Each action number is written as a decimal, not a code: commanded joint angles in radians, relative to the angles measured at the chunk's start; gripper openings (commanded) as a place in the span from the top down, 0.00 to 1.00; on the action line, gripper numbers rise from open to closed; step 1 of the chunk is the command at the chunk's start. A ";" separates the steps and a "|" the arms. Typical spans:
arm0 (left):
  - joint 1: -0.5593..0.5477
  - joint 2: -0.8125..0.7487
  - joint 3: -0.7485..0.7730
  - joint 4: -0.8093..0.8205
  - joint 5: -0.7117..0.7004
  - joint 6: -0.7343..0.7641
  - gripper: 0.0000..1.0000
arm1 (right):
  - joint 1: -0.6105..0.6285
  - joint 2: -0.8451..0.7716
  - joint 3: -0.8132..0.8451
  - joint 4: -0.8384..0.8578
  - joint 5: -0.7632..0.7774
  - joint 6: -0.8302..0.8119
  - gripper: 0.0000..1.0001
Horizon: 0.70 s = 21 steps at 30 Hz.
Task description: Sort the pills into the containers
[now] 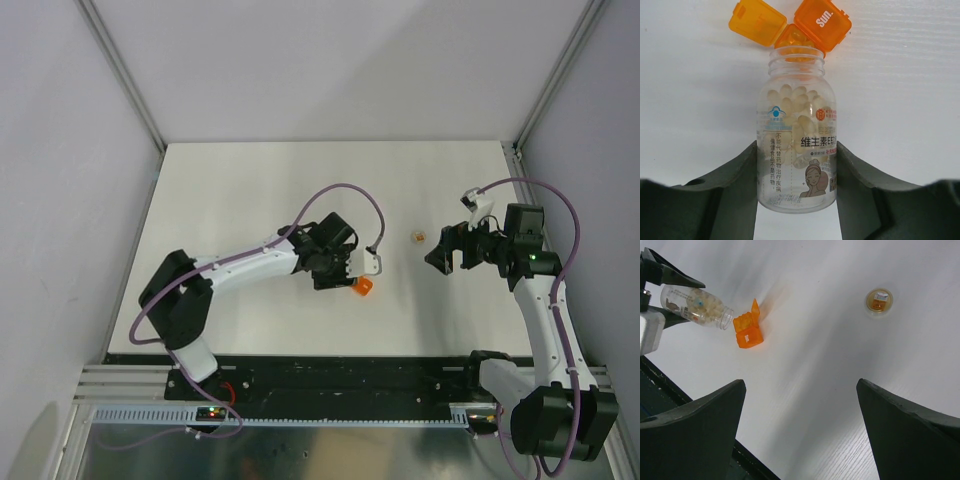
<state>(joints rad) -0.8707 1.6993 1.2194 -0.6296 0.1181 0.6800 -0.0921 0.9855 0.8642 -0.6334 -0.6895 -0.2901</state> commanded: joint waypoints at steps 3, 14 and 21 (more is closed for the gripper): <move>0.017 -0.113 -0.041 0.091 0.052 -0.044 1.00 | -0.005 -0.005 -0.005 -0.004 -0.039 -0.016 0.01; 0.042 -0.286 -0.186 0.302 0.165 -0.151 1.00 | 0.002 -0.032 -0.004 0.009 -0.091 -0.016 0.01; 0.052 -0.472 -0.290 0.483 0.228 -0.266 1.00 | 0.043 -0.058 0.001 0.068 -0.105 0.003 0.00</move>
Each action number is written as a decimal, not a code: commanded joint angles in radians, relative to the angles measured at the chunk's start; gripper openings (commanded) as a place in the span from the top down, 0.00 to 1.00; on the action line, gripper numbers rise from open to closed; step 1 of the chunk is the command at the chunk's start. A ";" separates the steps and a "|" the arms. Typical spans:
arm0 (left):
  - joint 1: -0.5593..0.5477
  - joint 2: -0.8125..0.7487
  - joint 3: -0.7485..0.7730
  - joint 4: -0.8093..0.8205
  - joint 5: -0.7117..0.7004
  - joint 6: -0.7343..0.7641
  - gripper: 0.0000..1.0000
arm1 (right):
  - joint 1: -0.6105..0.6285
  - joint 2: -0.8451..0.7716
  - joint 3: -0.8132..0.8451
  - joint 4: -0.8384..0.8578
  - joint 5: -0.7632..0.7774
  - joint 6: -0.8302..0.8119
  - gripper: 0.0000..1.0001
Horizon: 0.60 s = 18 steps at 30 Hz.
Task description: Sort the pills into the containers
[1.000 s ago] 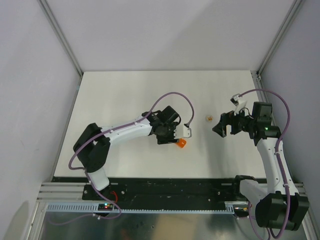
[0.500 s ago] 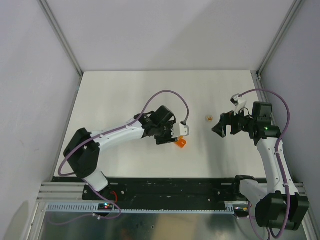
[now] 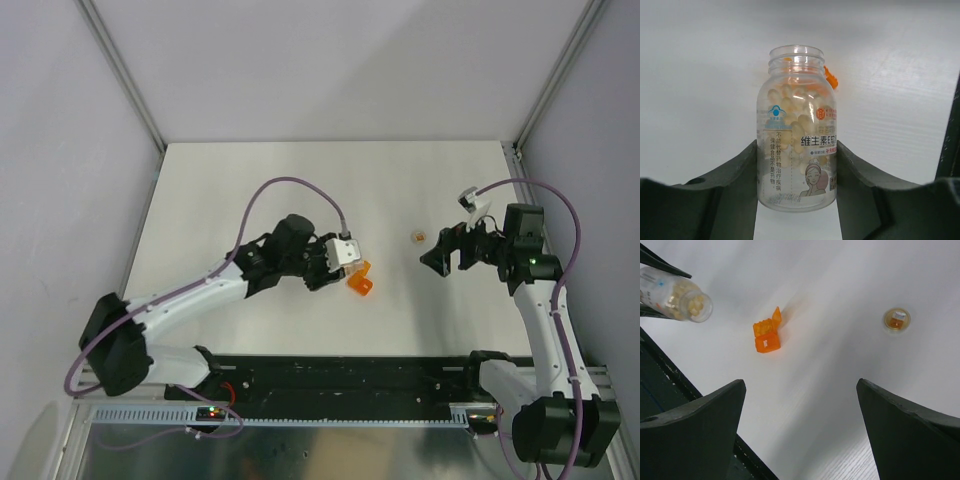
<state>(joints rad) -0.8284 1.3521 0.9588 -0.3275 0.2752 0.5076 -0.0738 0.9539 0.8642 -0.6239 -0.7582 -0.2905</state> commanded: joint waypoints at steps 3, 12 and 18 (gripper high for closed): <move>0.017 -0.212 -0.055 0.262 0.082 -0.159 1.00 | 0.059 -0.021 0.040 0.067 -0.075 0.009 0.01; 0.061 -0.243 0.099 0.235 0.199 -0.317 1.00 | 0.313 0.100 0.262 0.073 -0.045 0.014 0.00; 0.063 -0.208 0.196 0.204 0.285 -0.424 1.00 | 0.373 0.203 0.381 0.125 -0.010 0.090 0.01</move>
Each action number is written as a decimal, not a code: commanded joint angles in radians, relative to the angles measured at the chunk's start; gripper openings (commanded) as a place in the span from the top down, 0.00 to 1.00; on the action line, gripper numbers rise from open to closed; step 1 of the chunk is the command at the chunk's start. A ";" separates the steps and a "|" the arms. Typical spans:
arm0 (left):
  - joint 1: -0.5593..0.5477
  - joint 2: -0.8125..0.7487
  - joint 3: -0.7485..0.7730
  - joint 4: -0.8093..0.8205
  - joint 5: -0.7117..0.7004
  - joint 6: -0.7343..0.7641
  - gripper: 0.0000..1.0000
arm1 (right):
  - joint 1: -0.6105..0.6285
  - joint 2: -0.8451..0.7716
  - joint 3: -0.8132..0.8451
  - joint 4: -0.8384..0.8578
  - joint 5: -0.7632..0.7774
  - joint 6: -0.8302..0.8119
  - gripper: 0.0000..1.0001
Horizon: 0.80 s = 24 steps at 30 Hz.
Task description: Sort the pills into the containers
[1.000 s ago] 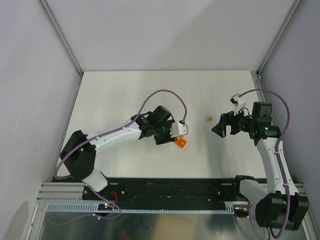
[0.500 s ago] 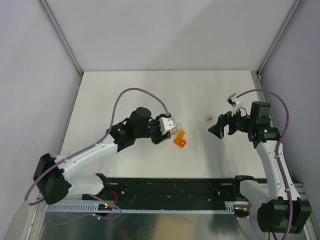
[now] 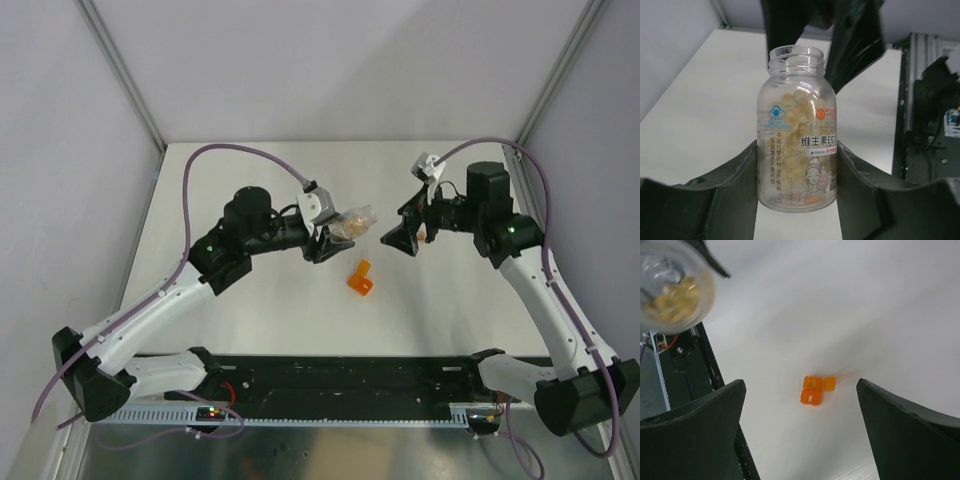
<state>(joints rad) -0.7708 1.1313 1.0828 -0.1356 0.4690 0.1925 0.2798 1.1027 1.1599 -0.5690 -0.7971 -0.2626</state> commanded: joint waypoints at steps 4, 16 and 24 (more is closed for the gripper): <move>0.005 0.022 0.094 0.009 0.102 -0.135 1.00 | 0.037 0.087 0.128 0.113 0.027 0.101 0.01; -0.006 0.064 0.093 0.005 0.077 -0.119 1.00 | 0.057 0.103 0.171 0.151 -0.012 0.164 0.01; -0.012 0.103 0.087 0.004 0.029 -0.086 0.99 | 0.058 0.113 0.219 0.122 -0.037 0.180 0.01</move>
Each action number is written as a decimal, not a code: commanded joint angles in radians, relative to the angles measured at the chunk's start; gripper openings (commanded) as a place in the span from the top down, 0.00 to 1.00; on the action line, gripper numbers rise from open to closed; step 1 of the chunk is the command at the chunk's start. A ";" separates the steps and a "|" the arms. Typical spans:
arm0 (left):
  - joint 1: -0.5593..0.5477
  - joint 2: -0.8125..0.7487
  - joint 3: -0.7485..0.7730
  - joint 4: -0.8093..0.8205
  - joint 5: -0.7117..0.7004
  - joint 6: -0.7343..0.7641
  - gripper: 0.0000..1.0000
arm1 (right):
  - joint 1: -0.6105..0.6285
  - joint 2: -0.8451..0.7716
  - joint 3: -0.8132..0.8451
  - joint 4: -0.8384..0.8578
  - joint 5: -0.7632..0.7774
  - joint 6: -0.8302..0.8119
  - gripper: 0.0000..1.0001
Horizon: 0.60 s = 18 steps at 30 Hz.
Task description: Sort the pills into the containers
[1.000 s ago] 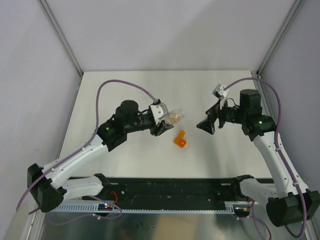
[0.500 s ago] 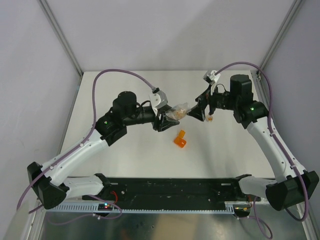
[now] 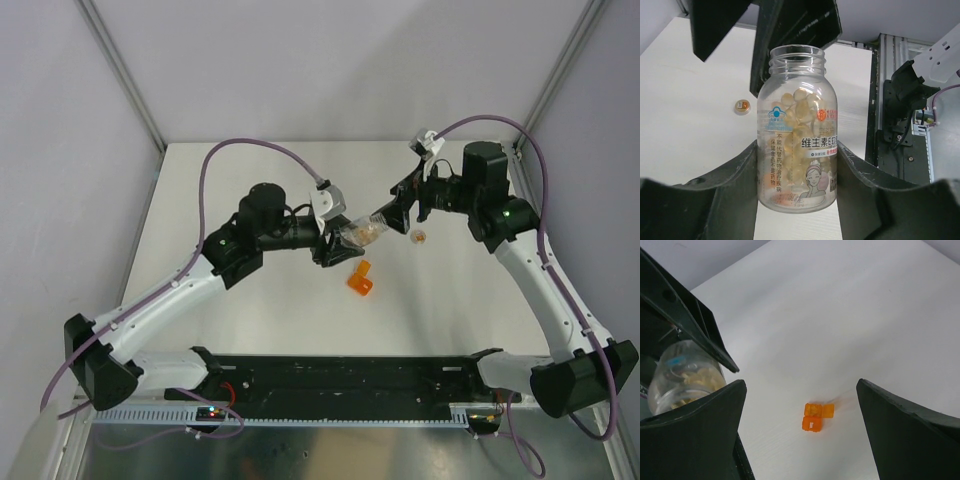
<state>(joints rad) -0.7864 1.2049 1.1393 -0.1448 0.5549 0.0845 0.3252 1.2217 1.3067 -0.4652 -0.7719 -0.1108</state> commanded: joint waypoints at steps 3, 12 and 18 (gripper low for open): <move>0.002 0.040 0.026 0.011 -0.075 0.037 0.98 | 0.015 -0.004 0.083 0.004 -0.065 0.027 0.01; 0.002 0.026 0.013 0.011 -0.111 0.053 1.00 | 0.007 0.005 0.079 -0.045 -0.026 -0.012 0.01; 0.002 0.045 0.009 0.011 -0.161 0.071 1.00 | 0.025 0.006 0.091 -0.042 -0.038 0.004 0.01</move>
<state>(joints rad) -0.7940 1.2243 1.1393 -0.1490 0.5179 0.1230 0.3214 1.2350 1.3361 -0.4934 -0.7387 -0.1173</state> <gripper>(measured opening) 0.558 0.992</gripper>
